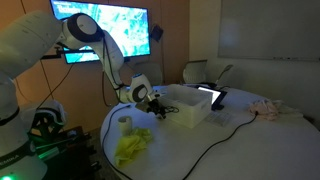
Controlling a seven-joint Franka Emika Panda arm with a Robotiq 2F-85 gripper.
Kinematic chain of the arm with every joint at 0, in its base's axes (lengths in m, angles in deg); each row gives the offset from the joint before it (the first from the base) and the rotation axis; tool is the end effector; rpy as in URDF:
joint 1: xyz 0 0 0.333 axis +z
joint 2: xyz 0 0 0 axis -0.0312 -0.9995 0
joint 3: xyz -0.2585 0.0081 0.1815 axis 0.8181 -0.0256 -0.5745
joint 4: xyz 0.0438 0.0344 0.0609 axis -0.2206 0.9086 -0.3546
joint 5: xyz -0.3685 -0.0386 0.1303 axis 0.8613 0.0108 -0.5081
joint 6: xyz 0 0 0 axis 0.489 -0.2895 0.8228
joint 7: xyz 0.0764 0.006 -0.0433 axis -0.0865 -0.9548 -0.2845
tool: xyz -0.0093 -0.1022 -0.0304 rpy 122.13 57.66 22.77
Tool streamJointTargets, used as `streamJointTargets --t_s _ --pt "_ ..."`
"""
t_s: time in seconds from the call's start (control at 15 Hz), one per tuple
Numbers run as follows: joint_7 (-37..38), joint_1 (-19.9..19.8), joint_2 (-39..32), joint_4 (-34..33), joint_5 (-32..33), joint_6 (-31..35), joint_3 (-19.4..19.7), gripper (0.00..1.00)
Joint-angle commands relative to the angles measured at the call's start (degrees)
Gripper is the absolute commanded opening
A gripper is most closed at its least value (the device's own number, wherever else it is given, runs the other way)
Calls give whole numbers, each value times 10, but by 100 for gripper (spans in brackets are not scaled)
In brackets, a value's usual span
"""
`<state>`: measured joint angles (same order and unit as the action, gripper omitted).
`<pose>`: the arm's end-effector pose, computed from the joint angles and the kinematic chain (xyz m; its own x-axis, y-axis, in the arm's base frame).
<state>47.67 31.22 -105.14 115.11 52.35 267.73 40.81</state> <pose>0.6059 0.1684 0.0841 0.9015 0.1664 0.3996 0.1316 -0.9848 0.1131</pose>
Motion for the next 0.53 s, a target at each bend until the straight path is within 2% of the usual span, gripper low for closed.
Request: streamJointTargets --t_s 0.0,0.27,0.33,0.47 --pt "6 49 -11 7 -40 27 44 97" --pt "-13 46 -9 8 -48 19 31 100" --pt "-9 45 -35 -9 -51 24 28 100" --pt "-12 40 -43 -13 -50 21 22 97"
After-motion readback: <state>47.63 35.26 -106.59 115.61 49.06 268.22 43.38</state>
